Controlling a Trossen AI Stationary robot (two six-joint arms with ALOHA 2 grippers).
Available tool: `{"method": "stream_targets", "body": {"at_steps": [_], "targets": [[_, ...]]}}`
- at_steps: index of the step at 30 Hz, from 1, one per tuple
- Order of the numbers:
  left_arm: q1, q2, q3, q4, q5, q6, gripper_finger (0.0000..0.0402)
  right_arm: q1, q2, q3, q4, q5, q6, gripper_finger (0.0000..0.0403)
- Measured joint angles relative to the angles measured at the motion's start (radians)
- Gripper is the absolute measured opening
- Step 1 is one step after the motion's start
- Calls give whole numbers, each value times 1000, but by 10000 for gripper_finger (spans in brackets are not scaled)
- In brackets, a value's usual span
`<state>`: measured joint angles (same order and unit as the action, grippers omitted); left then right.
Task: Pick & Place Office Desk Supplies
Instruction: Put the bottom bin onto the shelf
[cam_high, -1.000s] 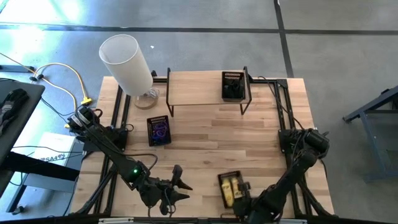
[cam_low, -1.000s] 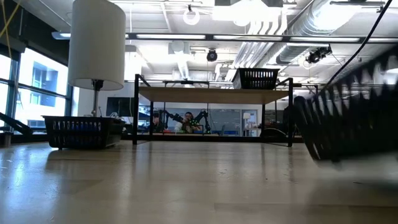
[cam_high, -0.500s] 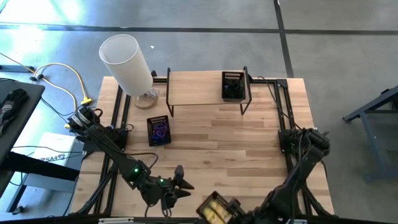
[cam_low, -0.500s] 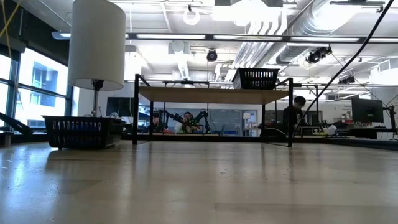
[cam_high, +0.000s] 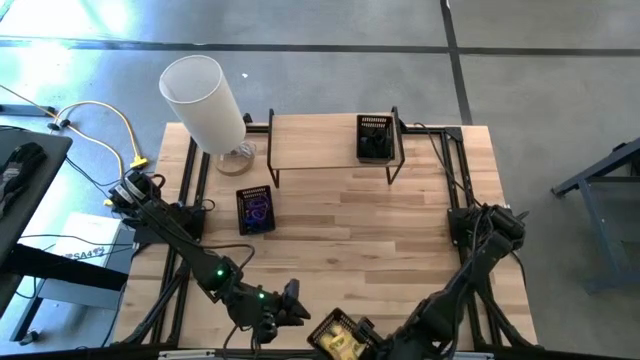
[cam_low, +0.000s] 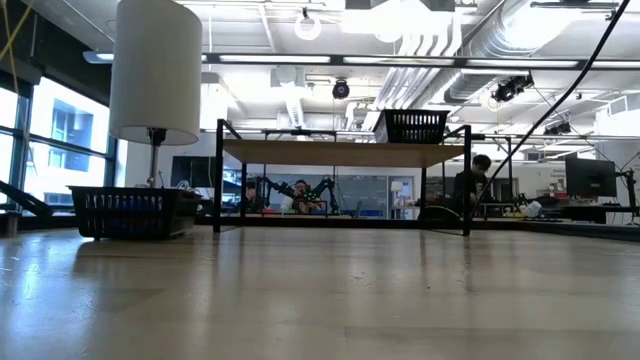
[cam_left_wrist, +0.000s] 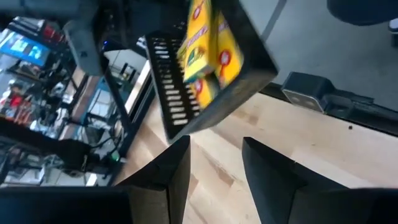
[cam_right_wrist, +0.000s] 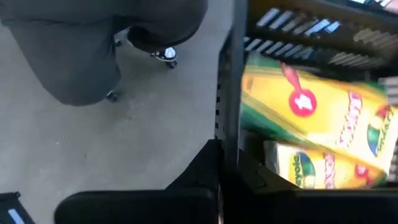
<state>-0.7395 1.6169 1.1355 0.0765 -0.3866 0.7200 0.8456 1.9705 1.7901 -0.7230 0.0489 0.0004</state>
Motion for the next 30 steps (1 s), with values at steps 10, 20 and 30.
{"method": "stream_targets", "body": {"at_steps": [10,20,30], "targets": [[25,0,0,-1,57,34,138,-52,0,0,32,-69,-84,2],[41,0,0,-5,167,40,138,-87,0,0,32,-103,-129,3],[62,10,0,-6,255,53,138,-109,0,0,32,-112,-189,3]]}}
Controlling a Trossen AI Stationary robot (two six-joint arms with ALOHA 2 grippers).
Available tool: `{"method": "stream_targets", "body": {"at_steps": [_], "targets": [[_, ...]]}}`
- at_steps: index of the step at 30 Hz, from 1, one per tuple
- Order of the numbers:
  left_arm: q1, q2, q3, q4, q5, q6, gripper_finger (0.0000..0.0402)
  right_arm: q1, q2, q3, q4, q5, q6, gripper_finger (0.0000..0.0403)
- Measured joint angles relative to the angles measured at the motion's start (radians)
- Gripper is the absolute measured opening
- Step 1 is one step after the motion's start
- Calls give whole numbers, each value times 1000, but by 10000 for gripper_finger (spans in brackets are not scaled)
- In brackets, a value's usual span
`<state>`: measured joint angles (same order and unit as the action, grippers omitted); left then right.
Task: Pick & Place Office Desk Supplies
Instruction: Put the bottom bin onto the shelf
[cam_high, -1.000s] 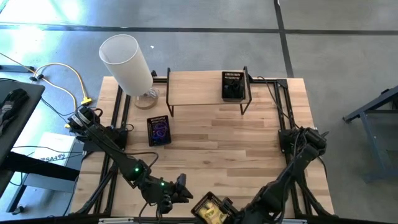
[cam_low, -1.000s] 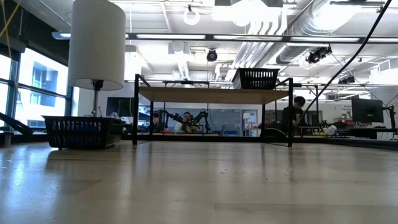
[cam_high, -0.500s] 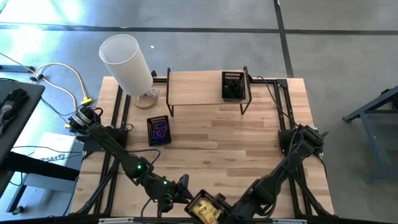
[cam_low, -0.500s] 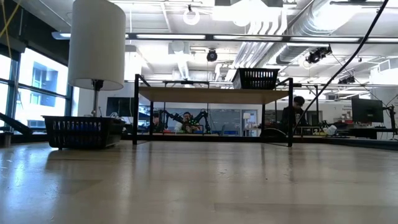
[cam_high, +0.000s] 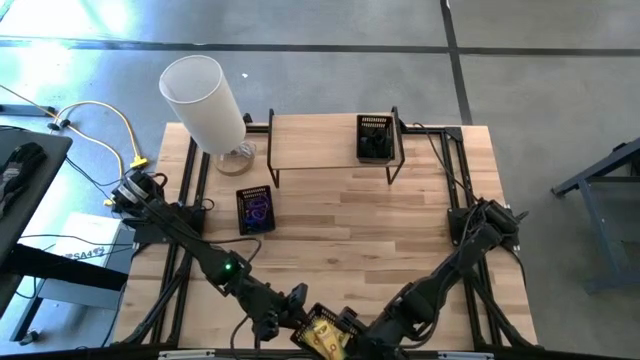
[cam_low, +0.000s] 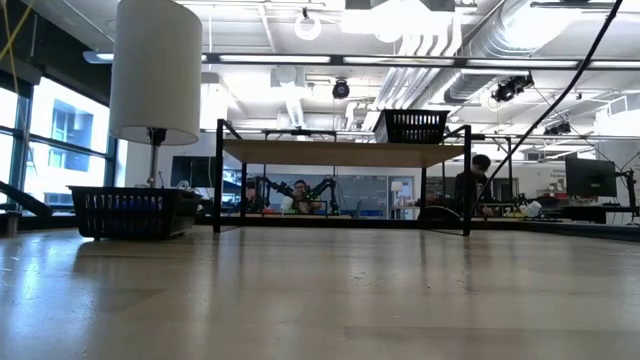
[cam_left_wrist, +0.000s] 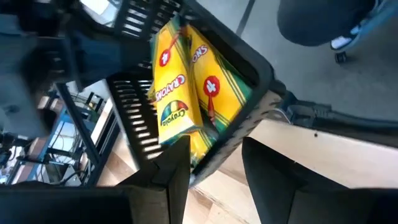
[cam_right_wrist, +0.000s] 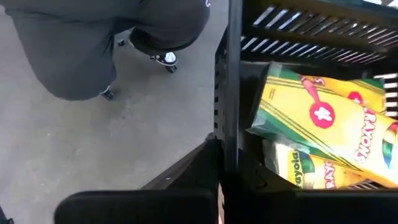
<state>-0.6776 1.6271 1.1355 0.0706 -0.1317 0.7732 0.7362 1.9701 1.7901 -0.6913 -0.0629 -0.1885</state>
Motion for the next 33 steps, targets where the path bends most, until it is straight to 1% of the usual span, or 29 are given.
{"method": "stream_targets", "body": {"at_steps": [3,8,12,15,20,24,26,33], "targets": [[6,13,0,-5,6,23,138,-18,0,0,-3,-8,-1,3],[10,21,0,-5,6,23,138,-39,0,0,-6,-50,-1,3],[4,21,0,-4,6,27,134,-41,-1,0,-6,-49,-22,2],[-2,21,0,-4,6,56,112,-41,-1,0,1,-48,-26,3],[-2,21,0,-5,7,77,57,-42,-1,0,1,-48,-29,3],[-2,21,0,-6,11,130,15,-43,-1,0,2,-48,-30,3],[-4,21,0,-4,10,153,7,-43,-1,0,2,-49,-24,3],[-20,21,0,-1,-24,174,4,-43,-1,0,3,-67,1,3]]}}
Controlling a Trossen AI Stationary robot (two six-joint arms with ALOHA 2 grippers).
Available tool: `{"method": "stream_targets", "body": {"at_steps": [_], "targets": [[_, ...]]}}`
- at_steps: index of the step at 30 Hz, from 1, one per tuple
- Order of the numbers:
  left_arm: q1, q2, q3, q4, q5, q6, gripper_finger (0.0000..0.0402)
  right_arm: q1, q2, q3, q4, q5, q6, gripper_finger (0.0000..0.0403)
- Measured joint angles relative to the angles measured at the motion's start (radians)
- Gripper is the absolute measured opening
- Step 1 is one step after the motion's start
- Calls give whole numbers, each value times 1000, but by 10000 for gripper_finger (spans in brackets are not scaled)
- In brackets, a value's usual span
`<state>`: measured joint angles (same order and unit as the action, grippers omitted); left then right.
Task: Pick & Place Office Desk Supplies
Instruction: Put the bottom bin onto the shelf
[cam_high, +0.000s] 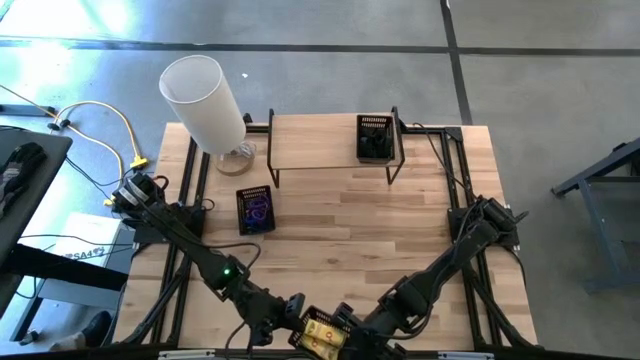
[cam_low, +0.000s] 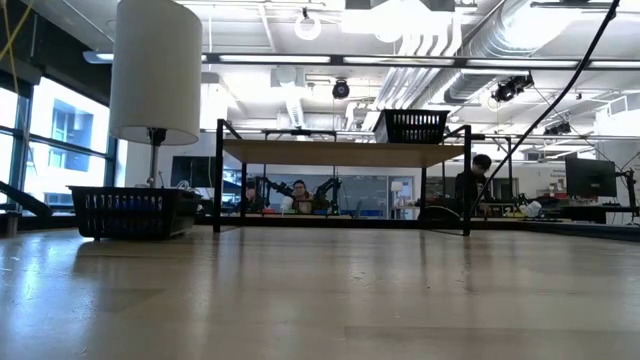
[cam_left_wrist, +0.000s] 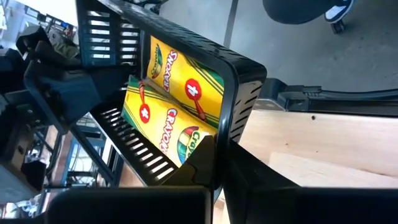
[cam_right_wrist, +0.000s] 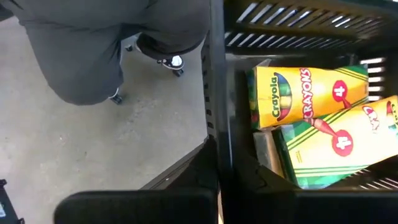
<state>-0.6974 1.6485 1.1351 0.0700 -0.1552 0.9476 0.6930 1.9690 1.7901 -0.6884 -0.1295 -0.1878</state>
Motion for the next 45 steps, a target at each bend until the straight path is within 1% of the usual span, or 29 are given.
{"method": "stream_targets", "body": {"at_steps": [4,9,11,14,20,24,29,33,40,45], "targets": [[-10,0,0,2,-16,-1,3,0,0,0,1,-4,14,3],[-15,0,0,5,-15,-1,2,-7,0,0,34,-5,129,4],[-16,-1,0,2,-15,-2,2,-14,-2,0,34,-12,169,11],[-15,-1,0,1,-14,-13,2,-15,-8,0,23,-2,192,38],[-16,-1,0,-1,-14,-30,2,-12,-11,0,-8,40,191,112],[-15,-1,0,0,-19,-37,2,-12,-12,0,-65,66,207,138],[-14,-1,0,4,-34,-60,1,-12,-12,0,-126,112,223,139],[-14,-1,0,4,-34,-73,1,-7,-12,7,-120,105,217,132],[-21,-2,2,10,-33,-64,1,-5,-11,72,-143,102,181,125],[-20,-2,2,7,-34,-59,1,-6,-11,77,-153,103,180,125]]}}
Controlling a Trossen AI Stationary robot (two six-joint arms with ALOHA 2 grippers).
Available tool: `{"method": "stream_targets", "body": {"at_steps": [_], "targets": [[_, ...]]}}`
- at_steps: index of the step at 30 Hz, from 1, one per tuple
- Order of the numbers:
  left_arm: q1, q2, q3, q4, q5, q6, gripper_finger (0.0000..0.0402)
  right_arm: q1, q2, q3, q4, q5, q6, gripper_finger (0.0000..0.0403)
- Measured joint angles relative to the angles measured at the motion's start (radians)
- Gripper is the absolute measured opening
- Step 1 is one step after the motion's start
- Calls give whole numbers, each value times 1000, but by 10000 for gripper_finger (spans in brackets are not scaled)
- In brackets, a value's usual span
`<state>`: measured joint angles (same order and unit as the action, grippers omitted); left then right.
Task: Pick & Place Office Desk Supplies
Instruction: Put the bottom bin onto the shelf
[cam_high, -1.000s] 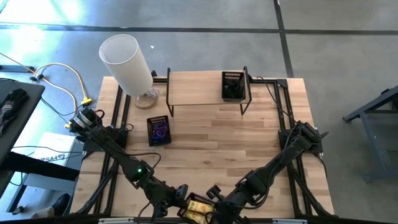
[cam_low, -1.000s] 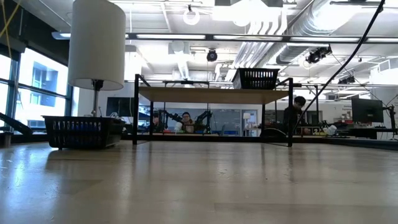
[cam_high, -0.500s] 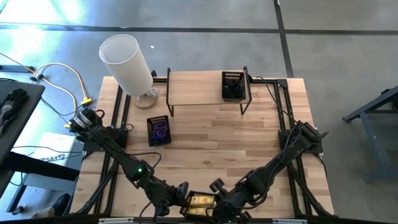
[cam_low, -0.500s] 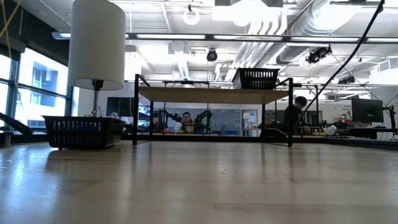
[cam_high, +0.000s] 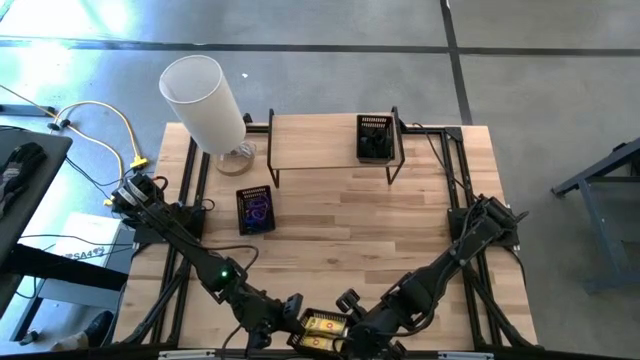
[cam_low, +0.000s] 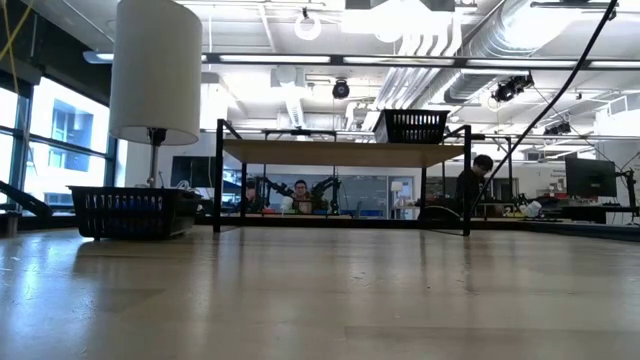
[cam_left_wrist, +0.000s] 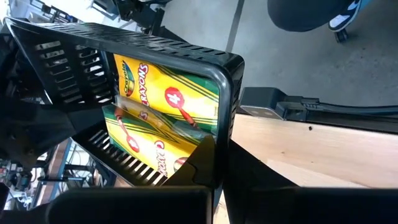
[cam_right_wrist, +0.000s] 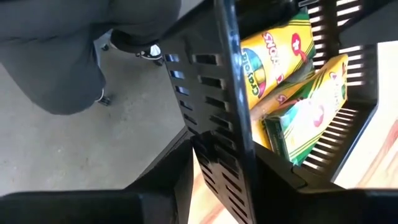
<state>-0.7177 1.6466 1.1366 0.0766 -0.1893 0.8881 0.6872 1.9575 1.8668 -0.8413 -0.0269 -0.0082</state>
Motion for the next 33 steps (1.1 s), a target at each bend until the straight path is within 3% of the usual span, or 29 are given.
{"method": "stream_targets", "body": {"at_steps": [8,13,18,25,33], "targets": [[0,0,0,-6,-1,1,1,-1,0,0,-7,5,-85,125],[0,0,0,-8,-4,2,1,17,0,0,-5,97,-145,125],[0,0,0,-12,-11,2,1,21,0,0,-3,111,-162,125],[-1,0,0,-9,-8,2,1,8,0,0,24,6,-160,125],[0,1,-1,-12,-16,16,1,-64,7,0,53,-209,-153,118]]}}
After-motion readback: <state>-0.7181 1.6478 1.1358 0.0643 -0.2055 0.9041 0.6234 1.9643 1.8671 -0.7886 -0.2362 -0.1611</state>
